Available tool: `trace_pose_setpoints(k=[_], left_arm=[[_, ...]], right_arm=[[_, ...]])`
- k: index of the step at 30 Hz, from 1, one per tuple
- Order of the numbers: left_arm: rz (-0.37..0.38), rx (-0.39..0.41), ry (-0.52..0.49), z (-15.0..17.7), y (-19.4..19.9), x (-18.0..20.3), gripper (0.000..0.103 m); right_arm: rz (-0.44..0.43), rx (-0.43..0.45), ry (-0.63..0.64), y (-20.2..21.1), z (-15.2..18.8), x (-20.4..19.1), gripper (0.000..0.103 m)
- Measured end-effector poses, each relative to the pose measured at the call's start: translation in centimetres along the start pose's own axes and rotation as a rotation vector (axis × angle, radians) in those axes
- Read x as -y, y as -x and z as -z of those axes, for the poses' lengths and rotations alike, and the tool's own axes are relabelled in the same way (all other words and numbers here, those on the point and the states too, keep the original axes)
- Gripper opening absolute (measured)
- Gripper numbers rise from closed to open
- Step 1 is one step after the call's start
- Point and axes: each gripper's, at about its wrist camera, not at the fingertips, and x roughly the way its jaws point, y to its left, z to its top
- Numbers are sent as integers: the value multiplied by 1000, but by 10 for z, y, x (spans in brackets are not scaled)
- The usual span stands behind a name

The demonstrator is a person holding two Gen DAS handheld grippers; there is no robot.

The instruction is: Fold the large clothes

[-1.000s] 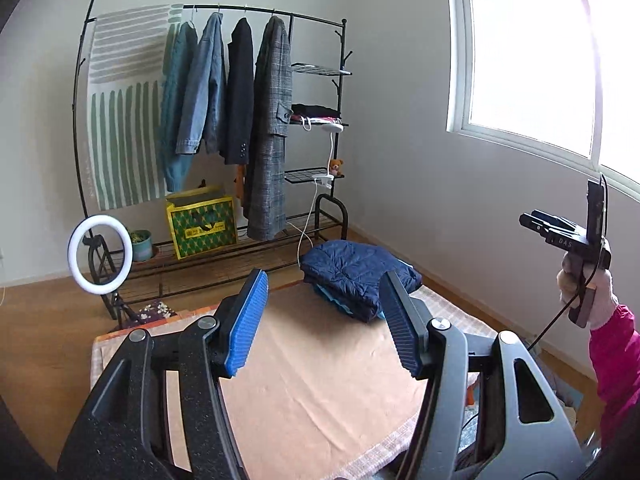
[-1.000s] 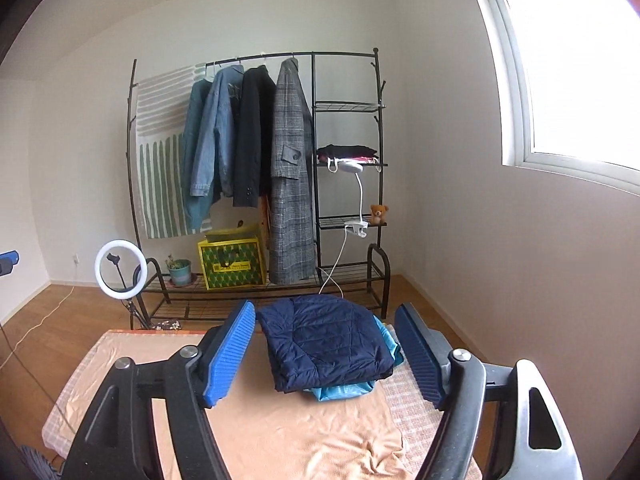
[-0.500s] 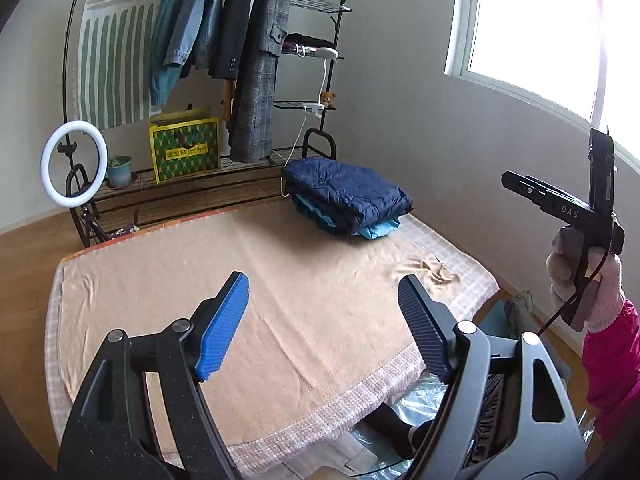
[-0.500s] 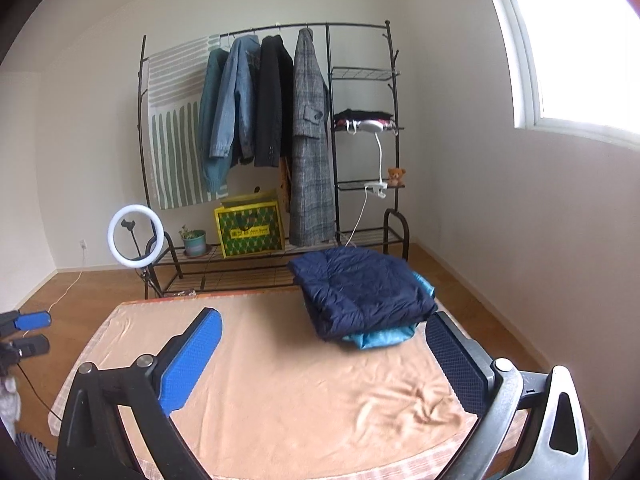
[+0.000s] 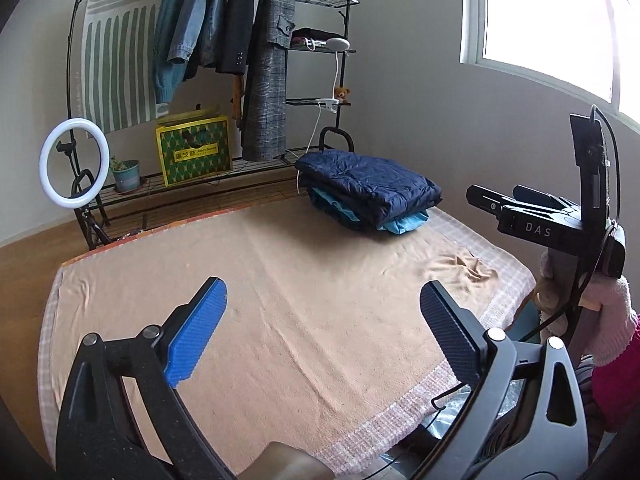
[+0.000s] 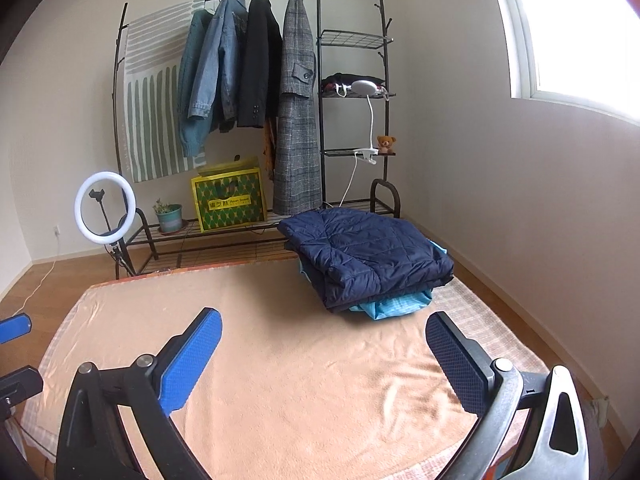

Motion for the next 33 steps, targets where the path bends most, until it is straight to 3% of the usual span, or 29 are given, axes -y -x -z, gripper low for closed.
trace_pose_setpoints(k=[6,10,18,26,33], left_arm=[[-52,-23,9,7,-22,-10,102],[-103,-69,-2,16,-38,-11,103],[-153,-151,-38,35,-61,-8,103],[-148,-156,-13,34,-60,-11,103],[-150,-158,-13,32,-59,-13,103]], right_arm=[[21,-19,3,-26,16,-2,103],[-3,-78,-54,-45,24,6,103],[54,-123,-31,-64,35,13,103],[33,-179,-93,-73,42,19,103],[53,-164,-67,-71,40,12,103]])
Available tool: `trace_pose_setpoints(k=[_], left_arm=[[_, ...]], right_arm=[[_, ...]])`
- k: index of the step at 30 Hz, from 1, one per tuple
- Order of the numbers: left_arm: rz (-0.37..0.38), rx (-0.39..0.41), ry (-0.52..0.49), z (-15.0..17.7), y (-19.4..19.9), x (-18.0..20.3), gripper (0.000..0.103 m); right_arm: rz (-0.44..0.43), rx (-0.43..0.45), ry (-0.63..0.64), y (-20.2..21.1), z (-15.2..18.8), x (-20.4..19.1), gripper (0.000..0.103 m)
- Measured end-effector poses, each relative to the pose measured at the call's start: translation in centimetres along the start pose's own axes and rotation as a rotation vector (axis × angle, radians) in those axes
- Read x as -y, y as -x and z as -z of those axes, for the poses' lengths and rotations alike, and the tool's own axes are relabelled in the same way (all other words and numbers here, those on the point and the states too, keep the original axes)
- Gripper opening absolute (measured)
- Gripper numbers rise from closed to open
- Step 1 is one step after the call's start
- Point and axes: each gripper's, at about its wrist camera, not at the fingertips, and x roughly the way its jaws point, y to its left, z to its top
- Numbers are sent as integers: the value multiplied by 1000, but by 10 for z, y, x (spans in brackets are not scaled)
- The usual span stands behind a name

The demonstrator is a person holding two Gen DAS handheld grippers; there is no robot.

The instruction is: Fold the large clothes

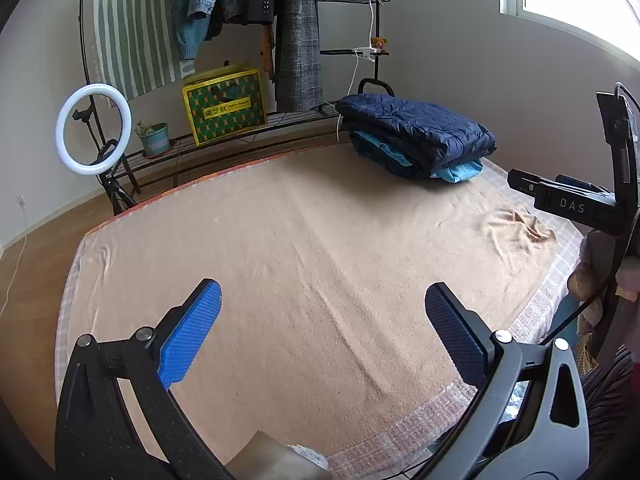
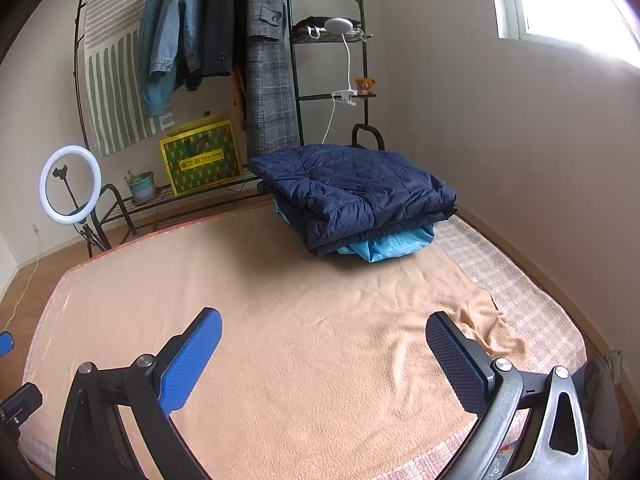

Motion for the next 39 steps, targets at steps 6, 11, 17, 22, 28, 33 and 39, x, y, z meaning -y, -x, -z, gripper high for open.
trace_pose_setpoints(k=[6,11,17,22,28,33,39], left_arm=[[4,5,5,0,1,-1,103],[2,8,4,0,1,-1,103],[-1,14,1,1,3,-2,103],[-3,17,0,0,6,-2,103],[-3,17,-2,0,6,-2,103],[-3,18,-3,0,7,-3,103],[-4,17,-3,0,7,-1,103]], right_arm=[[12,7,26,1,1,-4,103],[15,9,31,1,1,-6,103],[15,9,31,2,1,-8,103],[8,1,38,0,1,-10,103],[11,-5,34,-3,1,-10,103],[9,-7,33,-2,1,-8,103],[11,-8,31,-2,2,-10,103]])
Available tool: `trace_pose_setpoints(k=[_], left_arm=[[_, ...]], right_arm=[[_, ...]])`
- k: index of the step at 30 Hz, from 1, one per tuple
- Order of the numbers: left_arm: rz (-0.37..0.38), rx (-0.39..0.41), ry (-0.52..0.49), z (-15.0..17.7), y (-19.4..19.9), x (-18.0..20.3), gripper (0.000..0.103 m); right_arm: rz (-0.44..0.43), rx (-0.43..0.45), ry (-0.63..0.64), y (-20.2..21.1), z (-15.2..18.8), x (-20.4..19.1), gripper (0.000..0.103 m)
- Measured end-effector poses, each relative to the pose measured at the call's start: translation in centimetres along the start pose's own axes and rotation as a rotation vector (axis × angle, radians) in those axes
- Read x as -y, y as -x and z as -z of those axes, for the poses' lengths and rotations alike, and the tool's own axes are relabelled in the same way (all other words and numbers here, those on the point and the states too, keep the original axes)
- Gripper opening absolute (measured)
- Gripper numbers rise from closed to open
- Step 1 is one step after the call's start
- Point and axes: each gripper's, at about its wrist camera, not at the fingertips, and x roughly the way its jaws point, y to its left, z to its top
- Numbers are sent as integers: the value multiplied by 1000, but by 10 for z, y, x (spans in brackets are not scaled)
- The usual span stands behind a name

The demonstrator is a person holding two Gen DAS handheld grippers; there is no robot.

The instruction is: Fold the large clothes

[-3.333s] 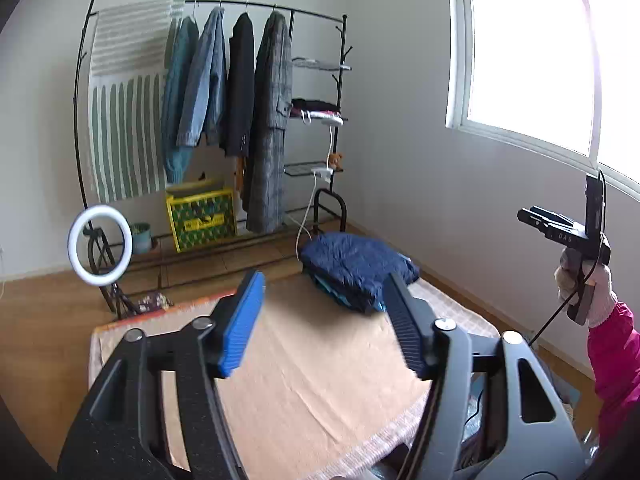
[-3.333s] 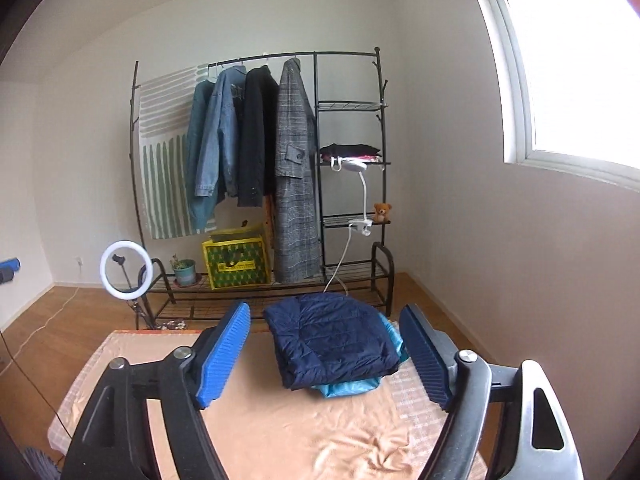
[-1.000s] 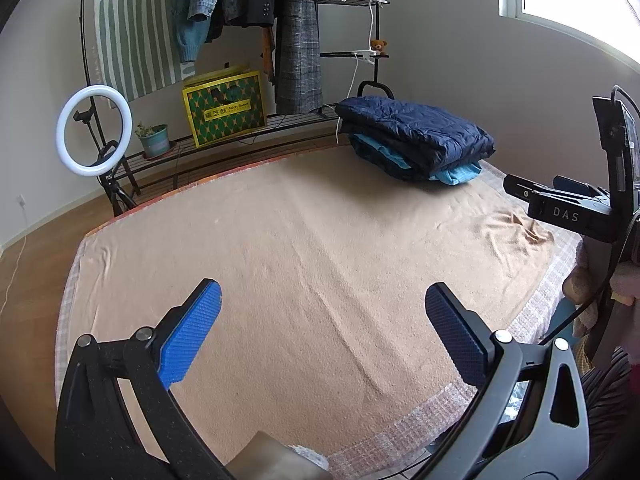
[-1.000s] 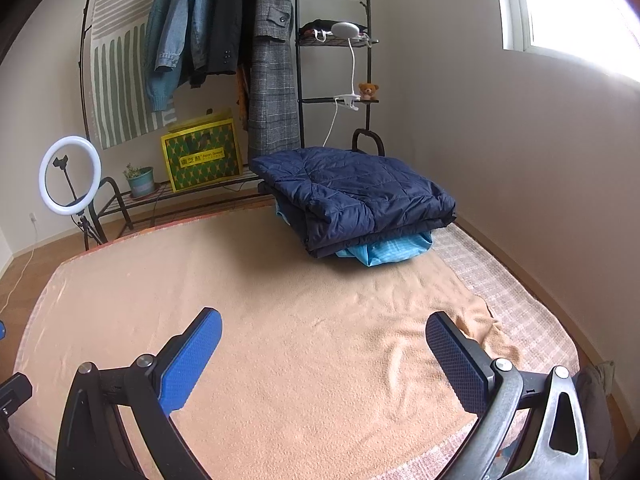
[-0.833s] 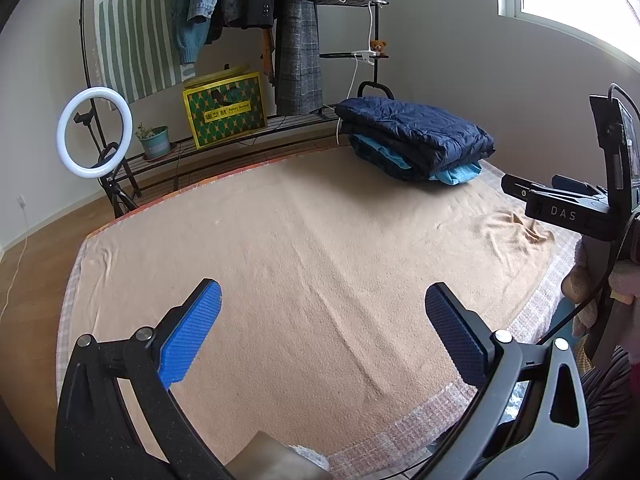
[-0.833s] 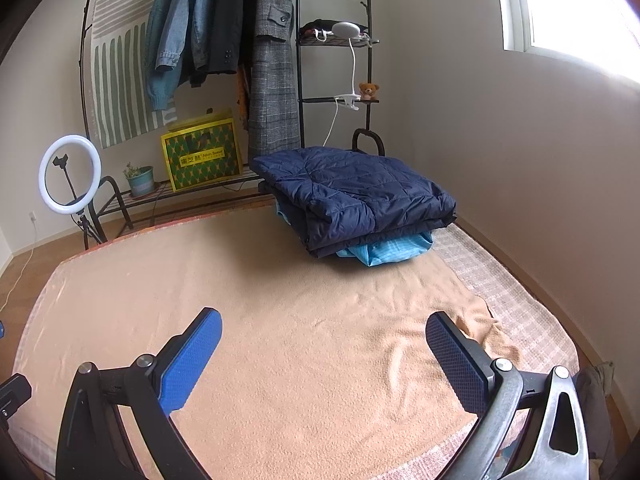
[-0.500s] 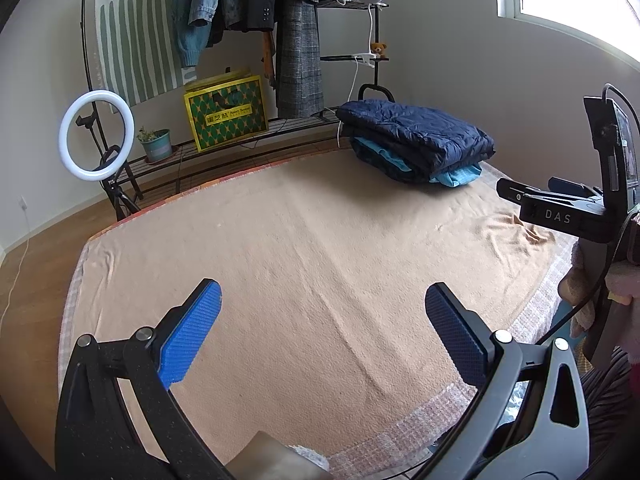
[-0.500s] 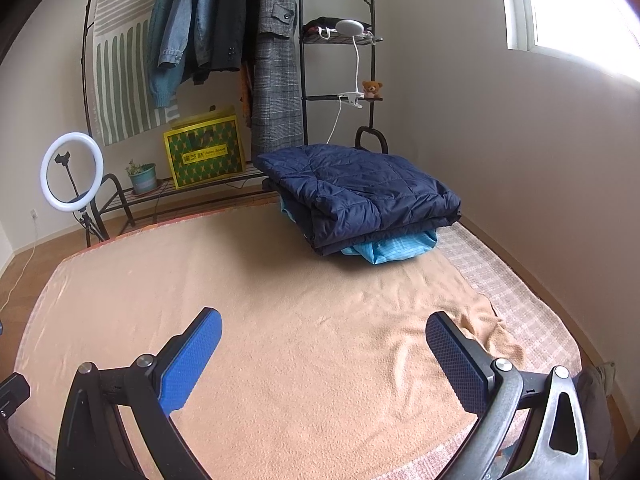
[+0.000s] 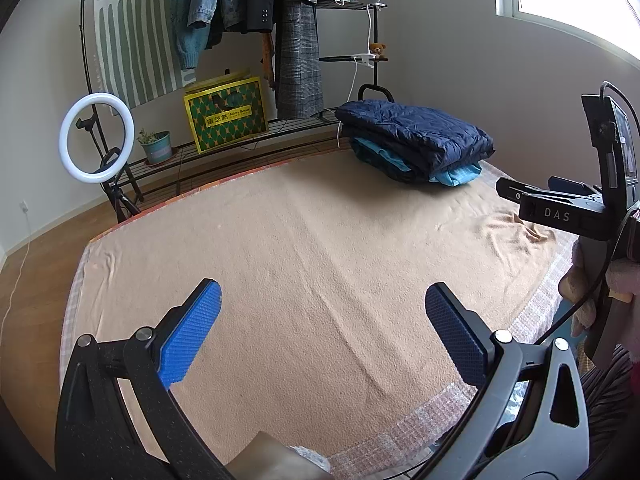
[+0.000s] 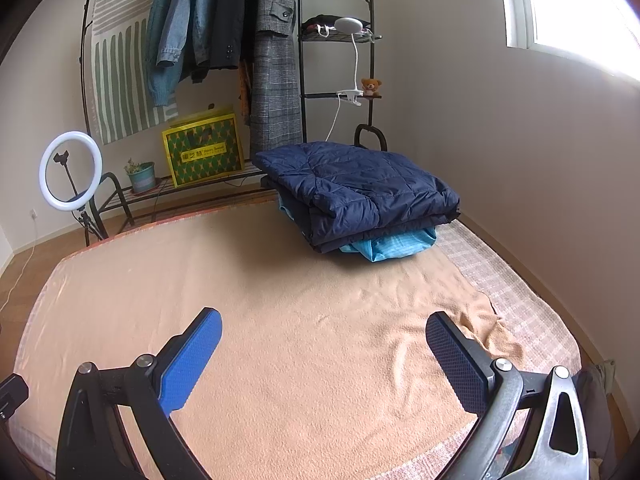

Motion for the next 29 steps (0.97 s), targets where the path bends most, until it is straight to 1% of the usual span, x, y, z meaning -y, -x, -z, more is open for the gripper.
trace_pose_setpoints(k=[23,26,29], left_arm=[[-13,5,-3,-3,5,-7,103],[-13,14,-6,-3,6,-9,103],[-7,27,14,-3,6,-13,103]], right_arm=[[-2,-13,0,-3,1,3,103],[-3,-14,0,-3,1,4,103],[-3,-17,4,-3,2,4,103]])
